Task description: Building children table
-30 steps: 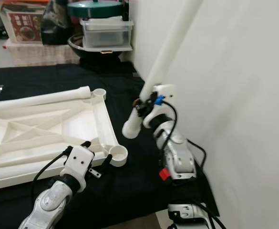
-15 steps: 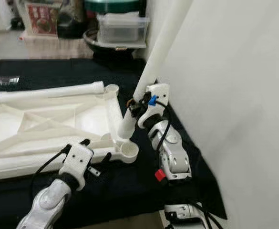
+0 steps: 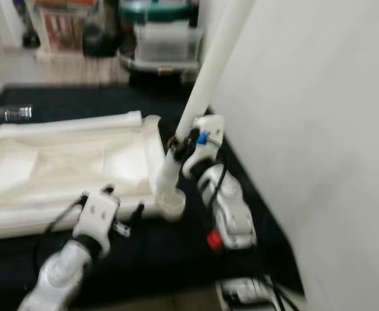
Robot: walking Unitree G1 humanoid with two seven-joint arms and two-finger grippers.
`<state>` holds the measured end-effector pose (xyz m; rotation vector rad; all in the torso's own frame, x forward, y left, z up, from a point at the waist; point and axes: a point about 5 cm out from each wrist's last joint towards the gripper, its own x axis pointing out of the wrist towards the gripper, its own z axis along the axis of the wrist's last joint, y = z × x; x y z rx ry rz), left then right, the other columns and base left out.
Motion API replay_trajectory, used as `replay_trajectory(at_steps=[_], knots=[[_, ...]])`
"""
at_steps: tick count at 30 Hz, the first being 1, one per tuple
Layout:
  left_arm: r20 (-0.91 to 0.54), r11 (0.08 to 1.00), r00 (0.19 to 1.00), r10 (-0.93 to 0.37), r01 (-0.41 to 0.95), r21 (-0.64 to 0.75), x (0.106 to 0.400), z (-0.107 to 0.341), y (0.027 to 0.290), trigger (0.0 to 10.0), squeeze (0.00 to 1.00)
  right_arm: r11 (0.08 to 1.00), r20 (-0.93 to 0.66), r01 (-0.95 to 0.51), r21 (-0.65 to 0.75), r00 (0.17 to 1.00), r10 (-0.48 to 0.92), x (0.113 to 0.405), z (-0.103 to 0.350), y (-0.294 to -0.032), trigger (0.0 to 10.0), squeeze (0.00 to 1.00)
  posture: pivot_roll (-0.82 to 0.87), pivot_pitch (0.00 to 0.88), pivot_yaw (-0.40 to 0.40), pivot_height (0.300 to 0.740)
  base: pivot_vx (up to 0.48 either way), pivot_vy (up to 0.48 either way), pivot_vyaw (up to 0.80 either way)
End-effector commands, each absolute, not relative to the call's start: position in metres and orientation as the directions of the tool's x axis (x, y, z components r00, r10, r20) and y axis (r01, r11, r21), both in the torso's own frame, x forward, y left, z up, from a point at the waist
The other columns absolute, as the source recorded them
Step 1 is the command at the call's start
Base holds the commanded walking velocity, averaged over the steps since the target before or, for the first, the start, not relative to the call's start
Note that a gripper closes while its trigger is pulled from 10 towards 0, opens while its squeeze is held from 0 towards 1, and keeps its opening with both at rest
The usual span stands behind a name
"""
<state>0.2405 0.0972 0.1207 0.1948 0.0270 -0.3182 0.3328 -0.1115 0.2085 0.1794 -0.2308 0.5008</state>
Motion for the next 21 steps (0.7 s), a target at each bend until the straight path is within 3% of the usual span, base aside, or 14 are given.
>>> replay_trajectory(at_steps=[1, 21], knots=[[-0.067, 0.931, 0.95, -0.305, 0.313, 0.19, 0.242, 0.1203, 0.0976, 10.0, 0.0, 0.862, 0.26, -0.492, 0.12, 0.854, 0.451, 0.3315, 0.2064, -0.1114, 10.0, 0.0, 0.06, 0.0, -0.069, 0.74, -0.307, 0.0, 0.0], [-0.049, 0.936, 0.958, -0.284, 0.288, 0.205, 0.2456, 0.1236, 0.1004, 10.0, 0.0, 0.851, 0.275, -0.506, 0.14, 0.846, 0.458, 0.3287, 0.2074, -0.1069, 10.0, 0.0, 0.06, 0.0, -0.07, 0.74, -0.015, 0.0, 0.0]])
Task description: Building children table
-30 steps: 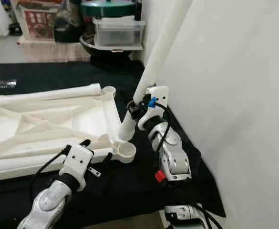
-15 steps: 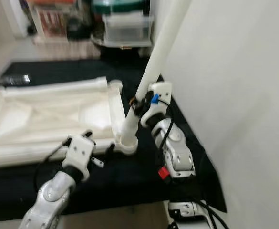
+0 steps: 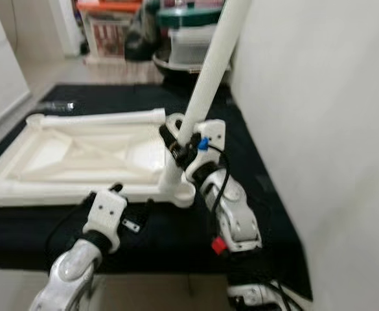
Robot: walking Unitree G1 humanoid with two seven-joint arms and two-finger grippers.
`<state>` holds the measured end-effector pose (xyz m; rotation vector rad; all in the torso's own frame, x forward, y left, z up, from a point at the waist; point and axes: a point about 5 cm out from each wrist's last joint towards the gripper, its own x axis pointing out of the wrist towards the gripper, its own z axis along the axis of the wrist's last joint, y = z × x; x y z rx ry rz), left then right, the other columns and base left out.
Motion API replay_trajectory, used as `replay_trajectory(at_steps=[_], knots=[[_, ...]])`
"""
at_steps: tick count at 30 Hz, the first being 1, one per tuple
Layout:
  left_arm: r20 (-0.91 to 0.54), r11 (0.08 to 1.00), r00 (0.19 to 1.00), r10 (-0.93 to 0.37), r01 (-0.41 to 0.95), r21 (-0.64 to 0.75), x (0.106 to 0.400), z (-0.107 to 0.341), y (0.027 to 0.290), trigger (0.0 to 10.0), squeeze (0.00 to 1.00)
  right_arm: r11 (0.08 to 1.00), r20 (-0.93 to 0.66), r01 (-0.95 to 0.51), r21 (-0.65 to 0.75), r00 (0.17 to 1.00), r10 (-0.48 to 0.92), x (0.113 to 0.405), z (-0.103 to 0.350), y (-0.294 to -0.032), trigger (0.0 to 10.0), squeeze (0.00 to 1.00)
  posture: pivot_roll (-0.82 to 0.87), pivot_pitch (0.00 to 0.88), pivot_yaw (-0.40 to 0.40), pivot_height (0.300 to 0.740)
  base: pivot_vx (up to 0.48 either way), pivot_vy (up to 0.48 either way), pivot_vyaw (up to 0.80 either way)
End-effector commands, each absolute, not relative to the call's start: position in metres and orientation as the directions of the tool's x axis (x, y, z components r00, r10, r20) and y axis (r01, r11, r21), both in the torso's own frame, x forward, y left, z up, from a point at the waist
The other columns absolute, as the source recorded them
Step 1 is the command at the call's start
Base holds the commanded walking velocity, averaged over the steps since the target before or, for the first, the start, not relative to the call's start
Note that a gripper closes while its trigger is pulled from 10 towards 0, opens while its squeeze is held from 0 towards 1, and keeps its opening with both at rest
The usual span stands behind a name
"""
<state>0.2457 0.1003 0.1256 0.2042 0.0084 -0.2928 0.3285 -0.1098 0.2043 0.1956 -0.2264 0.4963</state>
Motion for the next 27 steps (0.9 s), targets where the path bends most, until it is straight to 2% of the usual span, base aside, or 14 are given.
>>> replay_trajectory(at_steps=[1, 8, 9, 14, 18, 20, 21, 24, 26, 27], knots=[[-0.049, 0.936, 0.958, -0.284, 0.288, 0.205, 0.246, 0.124, 0.1, 10.0, 0.0, 0.851, 0.275, -0.506, 0.14, 0.846, 0.458, 0.329, 0.207, -0.107, 10.0, 0.0, 0.06, 0.0, -0.07, 0.74, 0.0, 0.0, 0.0], [-0.04, 0.937, 0.958, -0.284, 0.286, 0.201, 0.246, 0.125, 0.099, 10.0, 0.0, 0.848, 0.274, -0.517, 0.115, 0.837, 0.473, 0.332, 0.211, -0.11, 10.0, 0.0, 0.05, 0.0, -0.069, 0.74, 0.0, 0.0, 0.0], [-0.035, 0.938, 0.959, -0.282, 0.283, 0.198, 0.245, 0.126, 0.099, 10.0, 0.0, 0.839, 0.273, -0.535, 0.097, 0.825, 0.494, 0.341, 0.219, -0.112, 10.0, 0.0, 0.06, 0.0, -0.069, 0.74, 0.0, 0.0, 0.0], [-0.033, 0.938, 0.958, -0.284, 0.285, 0.195, 0.243, 0.127, 0.099, 10.0, 0.0, 0.815, 0.271, -0.573, 0.089, 0.801, 0.534, 0.348, 0.227, -0.111, 10.0, 0.0, 0.07, 0.0, -0.077, 0.74, 0.0, 0.0, 0.0], [-0.03, 0.936, 0.954, -0.298, 0.298, 0.185, 0.236, 0.129, 0.101, 10.0, 0.0, 0.737, 0.227, -0.674, 0.053, 0.727, 0.648, 0.362, 0.239, -0.112, 10.0, 0.0, 0.09, 0.0, -0.083, 0.74, 0.0, 0.0, 0.0], [-0.03, 0.936, 0.954, -0.298, 0.298, 0.185, 0.236, 0.129, 0.101, 10.0, 0.0, 0.737, 0.227, -0.674, 0.053, 0.727, 0.648, 0.362, 0.239, -0.112, 10.0, 0.0, 0.09, 0.0, -0.083, 0.74, 0.0, 0.0, 0.0], [-0.035, 0.935, 0.951, -0.306, 0.307, 0.176, 0.228, 0.13, 0.102, 10.0, 0.0, 0.686, 0.188, -0.727, 0.009, 0.675, 0.713, 0.369, 0.244, -0.116, 10.0, 0.0, 0.11, 0.0, -0.087, 0.74, 0.0, 0.0, 0.0], [-0.039, 0.934, 0.95, -0.311, 0.313, 0.169, 0.223, 0.131, 0.102, 10.0, 0.0, 0.649, 0.16, -0.76, -0.018, 0.639, 0.753, 0.373, 0.247, -0.12, 10.0, 0.0, 0.11, 0.0, -0.087, 0.74, 0.0, 0.0, 0.0], [-0.046, 0.929, 0.942, -0.333, 0.336, 0.155, 0.208, 0.136, 0.102, 10.0, 0.0, 0.536, 0.094, -0.842, -0.057, 0.53, 0.843, 0.373, 0.253, -0.134, 10.0, 0.0, 0.14, 0.051, -0.083, 0.74, 0.0, 0.0, 0.0], [-0.046, 0.929, 0.942, -0.333, 0.336, 0.155, 0.208, 0.136, 0.102, 10.0, 0.0, 0.536, 0.094, -0.842, -0.057, 0.53, 0.843, 0.373, 0.253, -0.134, 10.0, 0.0, 0.14, 0.051, -0.083, 0.74, 0.0, 0.0, 0.0]])
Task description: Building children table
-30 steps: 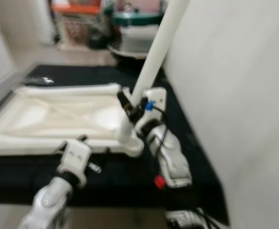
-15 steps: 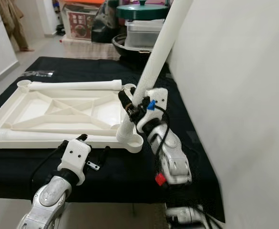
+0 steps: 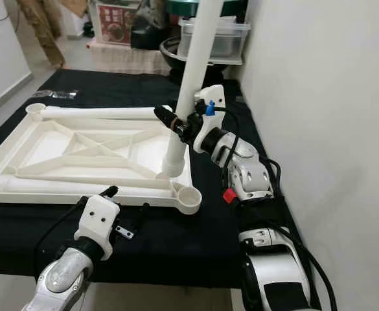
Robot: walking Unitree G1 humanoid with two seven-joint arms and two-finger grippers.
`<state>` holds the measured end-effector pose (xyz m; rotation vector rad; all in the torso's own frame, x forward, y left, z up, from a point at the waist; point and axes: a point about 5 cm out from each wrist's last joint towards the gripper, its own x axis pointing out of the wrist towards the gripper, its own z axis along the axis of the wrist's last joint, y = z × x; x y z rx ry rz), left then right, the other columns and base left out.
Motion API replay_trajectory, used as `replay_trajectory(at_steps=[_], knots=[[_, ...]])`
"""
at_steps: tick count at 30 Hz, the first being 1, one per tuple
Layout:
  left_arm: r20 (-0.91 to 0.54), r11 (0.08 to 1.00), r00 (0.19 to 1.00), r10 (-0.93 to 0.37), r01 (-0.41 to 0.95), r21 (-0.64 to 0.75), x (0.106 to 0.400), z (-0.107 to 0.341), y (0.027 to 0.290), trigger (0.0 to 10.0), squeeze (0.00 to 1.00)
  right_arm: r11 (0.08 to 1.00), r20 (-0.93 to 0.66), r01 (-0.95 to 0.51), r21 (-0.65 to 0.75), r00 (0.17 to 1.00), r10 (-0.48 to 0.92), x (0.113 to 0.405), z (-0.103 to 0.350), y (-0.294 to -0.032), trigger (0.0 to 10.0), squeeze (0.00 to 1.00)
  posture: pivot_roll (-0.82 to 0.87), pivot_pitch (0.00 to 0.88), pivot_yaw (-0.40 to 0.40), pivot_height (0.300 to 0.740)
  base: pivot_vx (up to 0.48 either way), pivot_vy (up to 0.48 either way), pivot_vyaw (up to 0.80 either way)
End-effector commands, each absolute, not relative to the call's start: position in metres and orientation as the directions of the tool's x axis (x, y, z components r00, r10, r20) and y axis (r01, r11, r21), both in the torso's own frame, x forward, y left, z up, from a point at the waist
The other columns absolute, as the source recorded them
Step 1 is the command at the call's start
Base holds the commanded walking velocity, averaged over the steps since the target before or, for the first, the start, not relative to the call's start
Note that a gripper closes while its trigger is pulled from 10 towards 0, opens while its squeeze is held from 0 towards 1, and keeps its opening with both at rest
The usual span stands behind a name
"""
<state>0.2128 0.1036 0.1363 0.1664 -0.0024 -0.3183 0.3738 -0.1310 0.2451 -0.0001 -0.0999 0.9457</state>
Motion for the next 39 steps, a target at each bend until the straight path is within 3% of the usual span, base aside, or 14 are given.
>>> replay_trajectory(at_steps=[1, 2, 3, 5, 7, 16, 19, 39], knots=[[-0.049, 0.925, 0.937, -0.346, 0.349, 0.148, 0.2, 0.139, 0.102, 10.0, 0.0, 0.452, 0.073, -0.888, -0.079, 0.447, 0.891, 0.368, 0.257, -0.141, 10.0, 0.0, 0.15, 0.094, -0.078, 0.74, 0.0, 0.0, 0.0], [-0.05, 0.921, 0.932, -0.359, 0.363, 0.142, 0.194, 0.142, 0.101, 10.0, 0.0, 0.371, 0.063, -0.924, -0.091, 0.366, 0.928, 0.364, 0.262, -0.148, 10.0, 0.0, 0.15, 0.107, -0.069, 0.74, 0.0, 0.0, 0.0], [-0.05, 0.921, 0.932, -0.359, 0.363, 0.142, 0.194, 0.142, 0.101, 10.0, 0.0, 0.371, 0.063, -0.924, -0.091, 0.366, 0.928, 0.364, 0.262, -0.148, 10.0, 0.0, 0.15, 0.107, -0.069, 0.74, 0.0, 0.0, 0.0], [-0.055, 0.912, 0.922, -0.384, 0.388, 0.132, 0.187, 0.145, 0.1, 10.0, 0.0, 0.268, 0.06, -0.957, -0.112, 0.263, 0.963, 0.359, 0.271, -0.158, 10.0, 0.0, 0.15, 0.142, -0.062, 0.74, 0.0, 0.0, 0.0], [-0.059, 0.906, 0.915, -0.399, 0.404, 0.13, 0.182, 0.147, 0.101, 10.0, 0.0, 0.223, 0.068, -0.967, -0.125, 0.216, 0.974, 0.357, 0.279, -0.164, 10.0, 0.0, 0.15, 0.156, -0.059, 0.74, 0.0, 0.0, 0.0], [-0.078, 0.907, 0.916, -0.393, 0.401, 0.132, 0.175, 0.15, 0.106, 10.0, 0.0, 0.125, 0.038, -0.98, -0.155, 0.121, 0.992, 0.357, 0.282, -0.163, 10.0, 0.0, 0.16, 0.181, -0.058, 0.74, 0.0, 0.0, 0.0], [-0.095, 0.907, 0.916, -0.39, 0.4, 0.13, 0.171, 0.153, 0.108, 10.0, 0.0, 0.047, -0.002, -0.986, -0.162, 0.048, 0.999, 0.358, 0.277, -0.158, 10.0, 0.0, 0.17, 0.2, -0.058, 0.74, 0.0, 0.0, 0.0], [-0.141, 0.9, 0.908, -0.394, 0.412, 0.138, 0.161, 0.159, 0.112, 10.0, 0.0, -0.036, -0.089, -0.99, -0.139, -0.024, 0.996, 0.359, 0.252, -0.148, 10.0, 0.0, 0.19, 0.238, -0.051, 0.74, 0.0, 0.0, 0.0]])
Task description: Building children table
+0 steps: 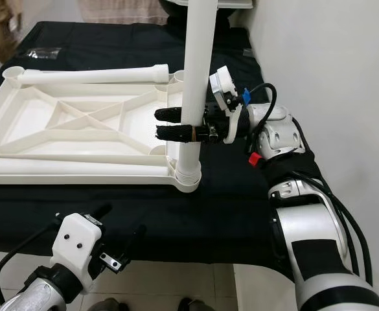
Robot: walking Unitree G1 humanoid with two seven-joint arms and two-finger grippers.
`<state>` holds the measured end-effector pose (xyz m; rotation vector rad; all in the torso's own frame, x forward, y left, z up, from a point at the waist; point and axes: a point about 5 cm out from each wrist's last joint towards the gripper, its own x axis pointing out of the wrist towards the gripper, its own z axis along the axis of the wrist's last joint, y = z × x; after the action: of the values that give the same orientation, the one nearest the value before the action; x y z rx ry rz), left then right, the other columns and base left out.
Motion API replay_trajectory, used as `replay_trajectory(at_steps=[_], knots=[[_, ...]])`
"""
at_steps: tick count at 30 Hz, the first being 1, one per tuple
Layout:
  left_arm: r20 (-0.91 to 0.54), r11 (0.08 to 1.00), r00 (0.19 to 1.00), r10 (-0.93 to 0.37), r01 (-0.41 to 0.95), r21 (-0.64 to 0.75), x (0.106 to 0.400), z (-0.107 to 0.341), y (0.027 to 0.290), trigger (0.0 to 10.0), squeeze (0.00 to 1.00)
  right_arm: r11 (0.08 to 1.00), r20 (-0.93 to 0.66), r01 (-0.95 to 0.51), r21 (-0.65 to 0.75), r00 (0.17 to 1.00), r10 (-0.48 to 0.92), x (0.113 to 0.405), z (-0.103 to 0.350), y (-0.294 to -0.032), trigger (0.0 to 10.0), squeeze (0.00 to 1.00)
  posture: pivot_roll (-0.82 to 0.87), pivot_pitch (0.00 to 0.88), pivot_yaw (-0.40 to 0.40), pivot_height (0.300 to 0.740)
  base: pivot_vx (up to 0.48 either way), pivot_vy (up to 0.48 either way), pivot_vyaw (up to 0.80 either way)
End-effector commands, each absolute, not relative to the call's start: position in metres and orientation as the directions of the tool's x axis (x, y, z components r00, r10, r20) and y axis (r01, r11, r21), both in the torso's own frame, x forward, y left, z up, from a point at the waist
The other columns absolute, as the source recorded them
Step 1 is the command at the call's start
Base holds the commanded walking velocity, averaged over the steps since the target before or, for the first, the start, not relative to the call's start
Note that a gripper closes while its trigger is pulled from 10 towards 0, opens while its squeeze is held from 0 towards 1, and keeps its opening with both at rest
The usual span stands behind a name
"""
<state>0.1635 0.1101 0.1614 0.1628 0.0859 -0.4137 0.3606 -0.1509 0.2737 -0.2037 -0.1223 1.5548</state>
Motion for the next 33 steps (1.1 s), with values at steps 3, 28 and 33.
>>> replay_trajectory(at_steps=[3, 28, 33], knots=[[-0.14, 0.901, 0.909, -0.393, 0.411, 0.138, 0.162, 0.16, 0.112, 10.0, 0.0, -0.042, -0.083, -0.991, -0.129, -0.031, 0.996, 0.358, 0.249, -0.146, 10.0, 0.0, 0.2, 0.236, -0.052, 0.74, 0.0, 0.0, 0.0], [-0.128, 0.902, 0.917, -0.377, 0.395, 0.172, 0.167, 0.167, 0.119, 10.0, 0.0, -0.296, -0.019, -0.95, -0.098, -0.295, 0.955, 0.343, 0.24, -0.07, 10.0, 0.0, 0.23, 0.235, -0.068, 0.74, 0.0, 0.0, 0.0], [-0.123, 0.904, 0.919, -0.374, 0.391, 0.172, 0.169, 0.168, 0.119, 10.0, 0.0, -0.264, -0.024, -0.96, -0.095, -0.263, 0.964, 0.346, 0.238, -0.075, 10.0, 0.0, 0.22, 0.232, -0.066, 0.74, 0.0, 0.0, 0.0]])
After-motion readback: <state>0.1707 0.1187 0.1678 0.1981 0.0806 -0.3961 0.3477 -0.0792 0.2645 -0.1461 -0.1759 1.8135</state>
